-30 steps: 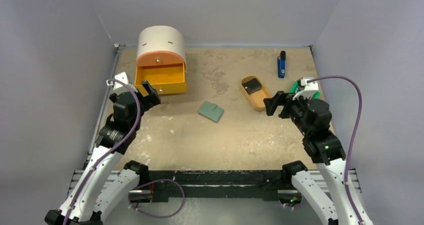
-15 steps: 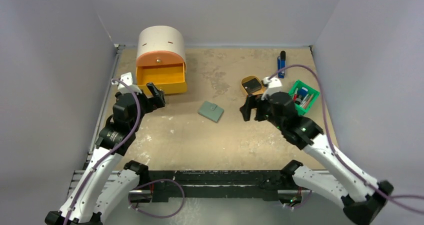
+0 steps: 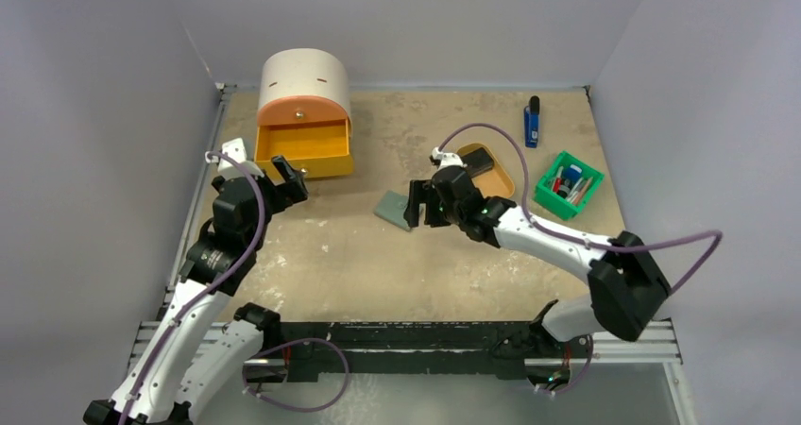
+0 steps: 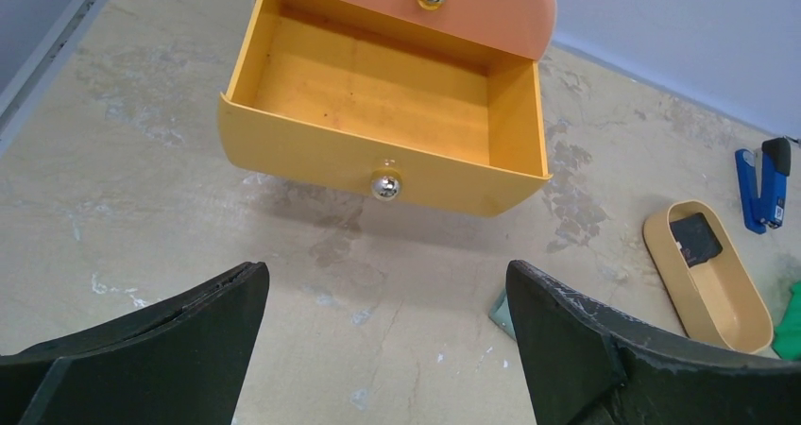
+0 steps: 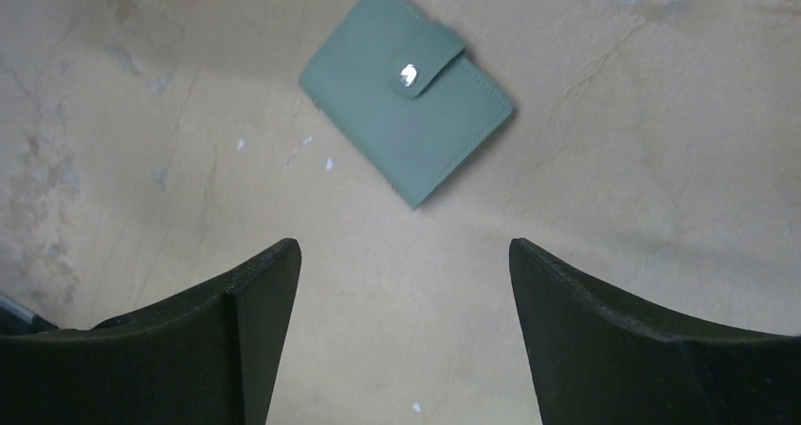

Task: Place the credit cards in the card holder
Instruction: Move the card holder to the center of the board.

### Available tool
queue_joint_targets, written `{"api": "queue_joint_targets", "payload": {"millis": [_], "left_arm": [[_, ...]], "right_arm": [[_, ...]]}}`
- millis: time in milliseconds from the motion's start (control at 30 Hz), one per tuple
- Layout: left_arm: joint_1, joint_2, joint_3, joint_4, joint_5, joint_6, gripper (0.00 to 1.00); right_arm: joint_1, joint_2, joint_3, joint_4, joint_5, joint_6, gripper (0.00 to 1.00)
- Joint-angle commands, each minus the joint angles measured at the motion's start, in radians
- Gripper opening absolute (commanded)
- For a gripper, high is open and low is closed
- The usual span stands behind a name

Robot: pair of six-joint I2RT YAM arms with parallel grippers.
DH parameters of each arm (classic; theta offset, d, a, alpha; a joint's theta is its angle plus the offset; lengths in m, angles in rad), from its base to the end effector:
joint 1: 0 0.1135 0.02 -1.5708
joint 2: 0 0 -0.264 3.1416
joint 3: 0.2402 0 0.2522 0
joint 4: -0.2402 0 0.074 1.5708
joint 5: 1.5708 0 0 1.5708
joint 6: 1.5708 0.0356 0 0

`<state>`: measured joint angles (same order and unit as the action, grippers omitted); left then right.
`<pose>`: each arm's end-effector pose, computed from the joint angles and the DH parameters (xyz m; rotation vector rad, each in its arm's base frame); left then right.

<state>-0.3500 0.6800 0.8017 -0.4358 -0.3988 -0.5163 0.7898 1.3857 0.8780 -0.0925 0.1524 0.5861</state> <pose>0.1477 -0.0392 0.3358 -0.4234 1.8168 -0.2243 0.2184 0.2126 0.2447 -0.1373 2.2266 0.6149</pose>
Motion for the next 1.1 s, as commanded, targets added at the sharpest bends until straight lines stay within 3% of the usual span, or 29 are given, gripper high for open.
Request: {"api": "queue_joint_targets", "payload": {"millis": [0,533,900,1067], "left_arm": [[-0.013,-0.02,0.009,0.021,-0.033,-0.012,0.96],[-0.027,-0.018,0.007,0.031,-0.03,0.001,0.96],[-0.029,-0.01,0.002,0.059,-0.014,0.006,0.96],[-0.029,-0.011,-0.001,0.062,-0.006,0.007,0.96]], "right_arm": [[-0.083,0.104,0.08,0.164,-0.101,0.022,0.82],[-0.211,0.448,0.293,0.146,-0.183,-0.136,0.73],[-0.21,0.475,0.24,0.199,-0.267,-0.199,0.66],[-0.209,0.478,0.195,0.212,-0.292,-0.189,0.56]]}}
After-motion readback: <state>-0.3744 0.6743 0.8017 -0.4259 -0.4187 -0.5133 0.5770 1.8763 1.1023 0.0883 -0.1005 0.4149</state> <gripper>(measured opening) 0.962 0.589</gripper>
